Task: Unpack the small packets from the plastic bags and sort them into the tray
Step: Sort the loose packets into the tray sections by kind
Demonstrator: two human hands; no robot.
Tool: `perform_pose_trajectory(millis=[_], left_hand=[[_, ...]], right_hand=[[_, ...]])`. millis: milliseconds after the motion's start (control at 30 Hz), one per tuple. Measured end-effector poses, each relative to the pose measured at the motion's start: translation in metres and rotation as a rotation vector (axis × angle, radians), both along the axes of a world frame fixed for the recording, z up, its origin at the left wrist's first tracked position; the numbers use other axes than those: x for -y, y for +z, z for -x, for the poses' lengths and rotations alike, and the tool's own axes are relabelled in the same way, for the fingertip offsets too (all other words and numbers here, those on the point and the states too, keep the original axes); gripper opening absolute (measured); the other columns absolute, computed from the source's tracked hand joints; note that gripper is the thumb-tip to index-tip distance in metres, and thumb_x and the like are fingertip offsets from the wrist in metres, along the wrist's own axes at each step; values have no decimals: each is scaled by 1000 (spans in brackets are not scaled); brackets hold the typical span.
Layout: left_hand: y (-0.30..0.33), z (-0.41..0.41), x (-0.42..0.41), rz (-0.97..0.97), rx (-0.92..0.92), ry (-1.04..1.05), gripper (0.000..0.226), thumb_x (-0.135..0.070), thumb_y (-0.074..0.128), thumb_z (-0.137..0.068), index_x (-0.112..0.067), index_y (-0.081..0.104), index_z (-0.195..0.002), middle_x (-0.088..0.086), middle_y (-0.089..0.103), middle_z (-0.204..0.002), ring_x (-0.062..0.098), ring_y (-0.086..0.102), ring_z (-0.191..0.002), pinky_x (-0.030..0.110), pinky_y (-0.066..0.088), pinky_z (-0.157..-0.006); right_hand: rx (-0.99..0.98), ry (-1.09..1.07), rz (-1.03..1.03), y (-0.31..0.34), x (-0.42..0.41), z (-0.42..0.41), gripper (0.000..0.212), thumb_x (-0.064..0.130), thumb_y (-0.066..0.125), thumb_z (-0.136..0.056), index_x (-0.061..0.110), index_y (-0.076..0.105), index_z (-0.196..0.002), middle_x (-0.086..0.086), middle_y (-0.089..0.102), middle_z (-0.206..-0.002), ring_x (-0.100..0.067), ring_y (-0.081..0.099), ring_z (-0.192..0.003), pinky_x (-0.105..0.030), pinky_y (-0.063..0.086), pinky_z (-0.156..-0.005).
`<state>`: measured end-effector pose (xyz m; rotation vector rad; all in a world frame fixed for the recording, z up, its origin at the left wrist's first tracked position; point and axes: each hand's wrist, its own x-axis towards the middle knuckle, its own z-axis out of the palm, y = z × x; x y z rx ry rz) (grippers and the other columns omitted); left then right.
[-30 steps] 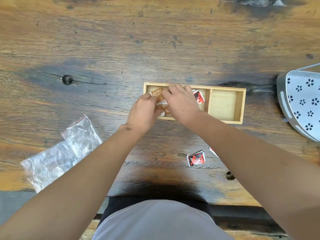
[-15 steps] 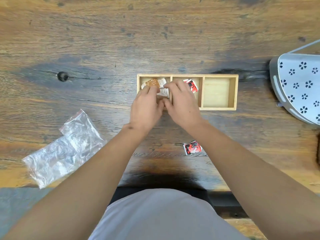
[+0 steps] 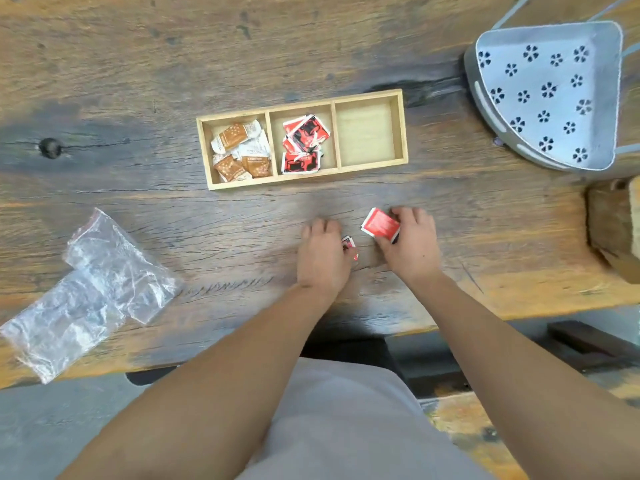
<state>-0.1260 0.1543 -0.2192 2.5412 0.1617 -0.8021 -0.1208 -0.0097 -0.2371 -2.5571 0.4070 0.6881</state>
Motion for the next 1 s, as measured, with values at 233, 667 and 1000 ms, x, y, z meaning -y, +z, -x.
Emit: perform_pose_trajectory(millis=[233,667,1000], left_hand=[[-11,6,16,-124,21,-131,47,-26,70,-87,-10,55,-129,12,55,-137,32,47,-125,41,44,-101],[0,-6,-10,146,-337,388,12,-17,66,-89,-12,76,-94,10,75,-95,30,67,-93,31,52,-71],[53,-107,-78,289,48,847,21,-17,74,-88,-16,58,-102,9,71,-88,26,70,-72,34,54,-64]], right_hand=[[9,57,18,-4,4,-9,42,31,74,-85,16,60,-121,-10,59,-123,-32,46,-120,-37,38,-102],[-208,-100,-247,18,-15,-31,8,26,73,-88,21,75,-94,-2,76,-85,-23,69,-84,-32,52,-72],[18,-184,-425,60,-67,-119,8,21,67,-94,20,59,-95,11,56,-71,-1,52,-65,-15,35,-56]])
